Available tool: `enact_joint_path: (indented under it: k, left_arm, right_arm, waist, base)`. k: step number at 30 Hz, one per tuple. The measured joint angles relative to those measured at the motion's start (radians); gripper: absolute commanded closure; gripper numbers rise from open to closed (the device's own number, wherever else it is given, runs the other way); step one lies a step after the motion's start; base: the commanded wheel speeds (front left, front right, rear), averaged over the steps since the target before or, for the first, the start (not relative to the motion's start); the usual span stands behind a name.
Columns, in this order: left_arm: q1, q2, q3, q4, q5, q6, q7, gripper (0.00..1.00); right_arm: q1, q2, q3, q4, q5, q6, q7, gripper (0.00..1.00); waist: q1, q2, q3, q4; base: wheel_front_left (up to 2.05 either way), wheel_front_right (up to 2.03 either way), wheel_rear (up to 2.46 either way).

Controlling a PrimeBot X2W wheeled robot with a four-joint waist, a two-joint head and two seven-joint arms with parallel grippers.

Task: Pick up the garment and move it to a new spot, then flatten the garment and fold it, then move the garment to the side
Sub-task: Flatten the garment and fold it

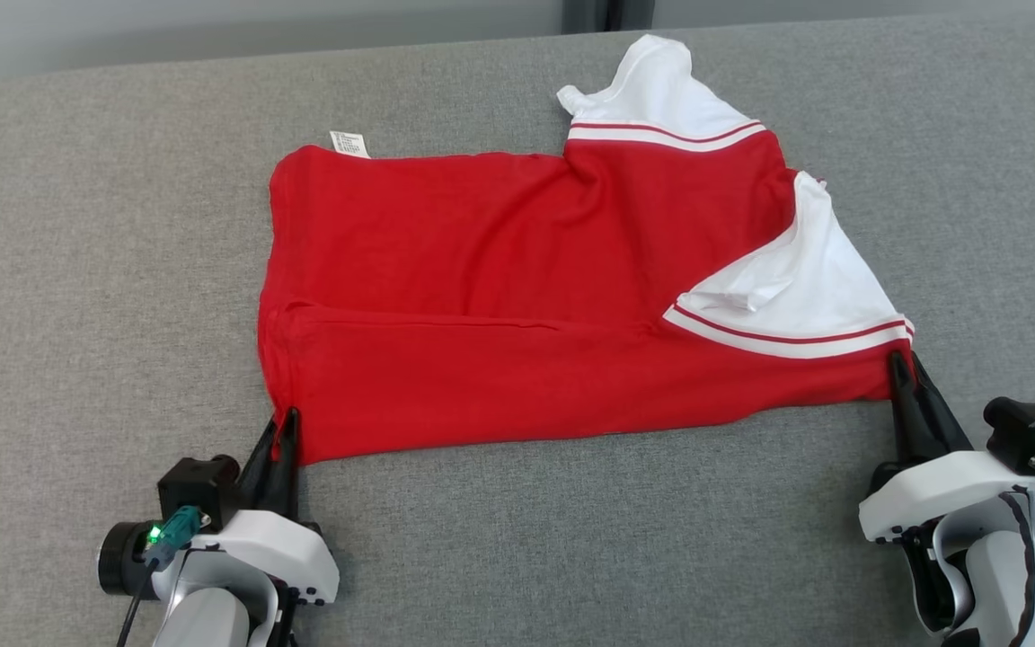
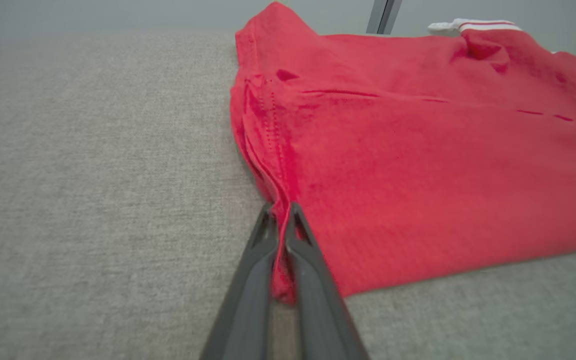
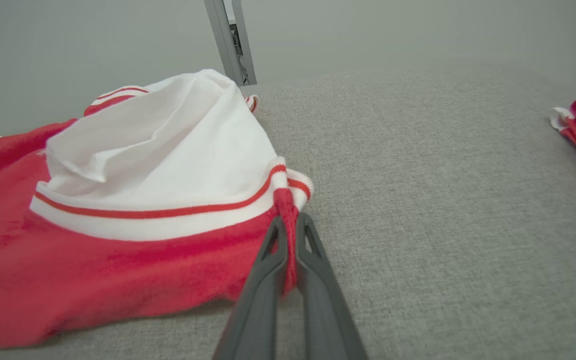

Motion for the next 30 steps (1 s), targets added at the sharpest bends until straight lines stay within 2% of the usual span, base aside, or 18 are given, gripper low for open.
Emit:
enact_joint_path:
  k: [8,16,24,30]
  left_arm:
    - [0.024,-0.001,0.017,-0.063,0.008,-0.007,0.002,1.0]
    - [0.082,-0.001,0.05,-0.123,0.028,-0.016,0.002,1.0]
    - [0.23,-0.003,0.044,-0.097,0.002,0.0,0.002,1.0]
    - [0.317,-0.004,0.019,-0.063,-0.008,0.007,0.002,1.0]
  right_arm:
    - [0.0,0.006,-0.014,-0.017,0.037,0.0,0.0,1.0]
    - [0.006,0.001,-0.018,-0.013,0.055,0.0,0.0,1.0]
    - [0.147,0.003,0.005,0.022,0.083,0.0,0.0,1.0]
    - [0.261,0.003,0.007,0.038,0.078,0.0,0.0,1.0]
  waist:
    - [0.0,0.0,-0.057,0.003]
    - [0.0,0.0,-0.162,0.002]
    - [0.0,0.0,-0.268,-0.005]
    - [0.0,0.0,-0.273,-0.002]
  base:
    - [0.0,0.0,0.0]
    - [0.0,0.0,0.0]
    - [0.0,0.0,0.0]
    - [0.0,0.0,0.0]
